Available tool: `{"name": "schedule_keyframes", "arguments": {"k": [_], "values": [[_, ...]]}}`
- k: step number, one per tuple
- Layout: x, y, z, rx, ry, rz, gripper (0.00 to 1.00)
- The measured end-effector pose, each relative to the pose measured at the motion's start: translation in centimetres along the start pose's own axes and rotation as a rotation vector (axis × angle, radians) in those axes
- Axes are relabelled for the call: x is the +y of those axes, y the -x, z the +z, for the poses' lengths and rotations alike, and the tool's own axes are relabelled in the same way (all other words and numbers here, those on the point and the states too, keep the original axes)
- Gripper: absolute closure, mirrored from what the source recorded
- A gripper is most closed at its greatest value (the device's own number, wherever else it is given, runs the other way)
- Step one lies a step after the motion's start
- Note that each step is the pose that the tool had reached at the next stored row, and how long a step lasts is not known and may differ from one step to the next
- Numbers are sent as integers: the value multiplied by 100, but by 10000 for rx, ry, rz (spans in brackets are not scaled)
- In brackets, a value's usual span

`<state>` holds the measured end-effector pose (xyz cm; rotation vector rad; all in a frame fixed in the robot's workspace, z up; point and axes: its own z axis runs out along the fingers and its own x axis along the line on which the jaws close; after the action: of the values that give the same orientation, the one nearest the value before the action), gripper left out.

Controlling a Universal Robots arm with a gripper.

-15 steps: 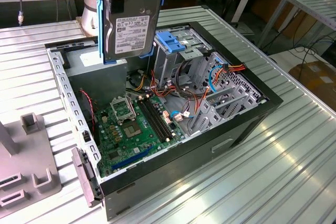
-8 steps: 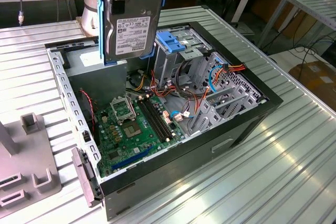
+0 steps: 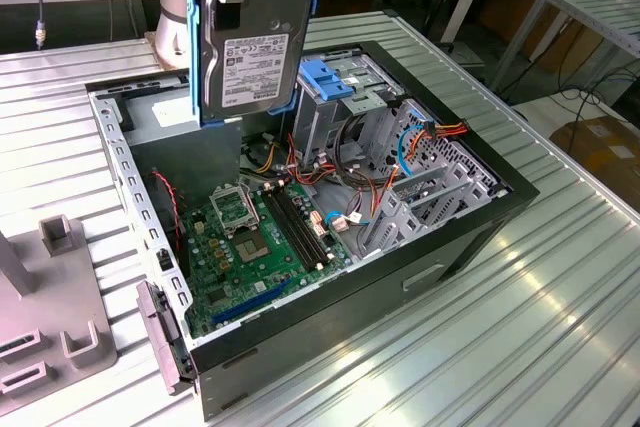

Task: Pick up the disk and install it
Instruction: 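Insert the disk into the insertion slot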

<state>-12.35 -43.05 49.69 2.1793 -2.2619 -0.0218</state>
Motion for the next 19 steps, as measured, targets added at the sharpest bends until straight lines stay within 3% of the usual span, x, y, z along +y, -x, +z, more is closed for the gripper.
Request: {"name": "schedule_keyframes", "arguments": {"k": [19], "values": [[-65, -30, 0, 16, -2, 0, 63]]}}
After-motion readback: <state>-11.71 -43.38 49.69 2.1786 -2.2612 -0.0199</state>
